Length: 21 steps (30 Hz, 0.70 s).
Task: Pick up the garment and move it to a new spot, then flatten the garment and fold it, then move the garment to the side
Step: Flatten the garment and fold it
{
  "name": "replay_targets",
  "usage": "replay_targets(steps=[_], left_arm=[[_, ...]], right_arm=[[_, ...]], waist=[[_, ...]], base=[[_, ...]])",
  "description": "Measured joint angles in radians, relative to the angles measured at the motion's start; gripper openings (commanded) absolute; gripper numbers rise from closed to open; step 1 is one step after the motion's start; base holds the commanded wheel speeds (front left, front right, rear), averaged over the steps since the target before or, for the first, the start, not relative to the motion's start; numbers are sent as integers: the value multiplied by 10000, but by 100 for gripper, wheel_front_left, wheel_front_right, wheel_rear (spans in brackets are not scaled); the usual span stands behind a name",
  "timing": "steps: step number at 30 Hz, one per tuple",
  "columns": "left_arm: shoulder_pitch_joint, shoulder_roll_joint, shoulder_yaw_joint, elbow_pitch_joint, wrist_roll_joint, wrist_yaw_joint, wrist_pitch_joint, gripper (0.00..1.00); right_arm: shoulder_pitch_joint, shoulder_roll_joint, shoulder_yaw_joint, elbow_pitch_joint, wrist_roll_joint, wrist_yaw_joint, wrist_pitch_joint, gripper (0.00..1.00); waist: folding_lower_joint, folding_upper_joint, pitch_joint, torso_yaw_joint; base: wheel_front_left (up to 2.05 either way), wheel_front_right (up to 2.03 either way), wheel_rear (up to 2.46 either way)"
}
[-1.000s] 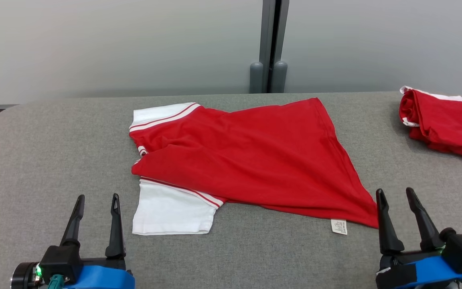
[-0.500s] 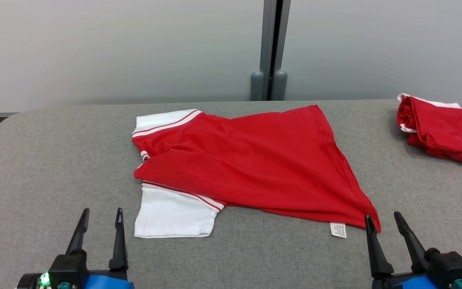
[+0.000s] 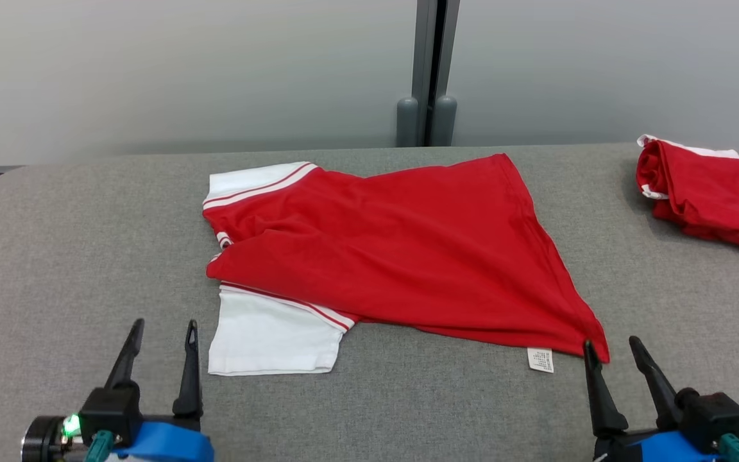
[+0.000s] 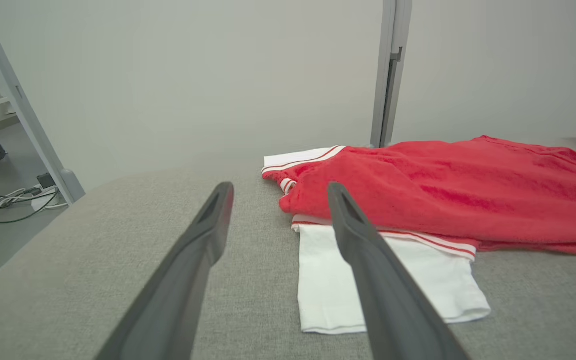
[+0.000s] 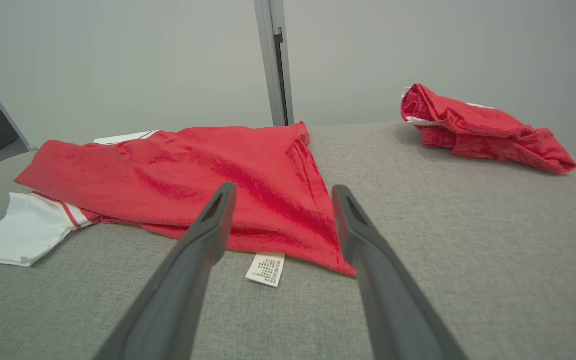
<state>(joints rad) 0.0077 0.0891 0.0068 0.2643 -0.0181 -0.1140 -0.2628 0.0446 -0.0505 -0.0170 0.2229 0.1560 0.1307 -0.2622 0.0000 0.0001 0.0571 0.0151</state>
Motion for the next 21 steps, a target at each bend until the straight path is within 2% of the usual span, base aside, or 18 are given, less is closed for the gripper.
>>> replay_targets(steps=[8,21], left_arm=[[-1386,430,-362,1035,-362,-102,0,100],[-2859,784,-1653,4027,-1634,-153,0,100]], right_arm=[[-1260,-374,-364,1177,-178,0,0,100],[-2731,-525,-420,3580,84,0,-2,100]], waist=[[1,0,597,-142],[2,0,1636,-236]], base=[[0,0,0],[0,0,0]])
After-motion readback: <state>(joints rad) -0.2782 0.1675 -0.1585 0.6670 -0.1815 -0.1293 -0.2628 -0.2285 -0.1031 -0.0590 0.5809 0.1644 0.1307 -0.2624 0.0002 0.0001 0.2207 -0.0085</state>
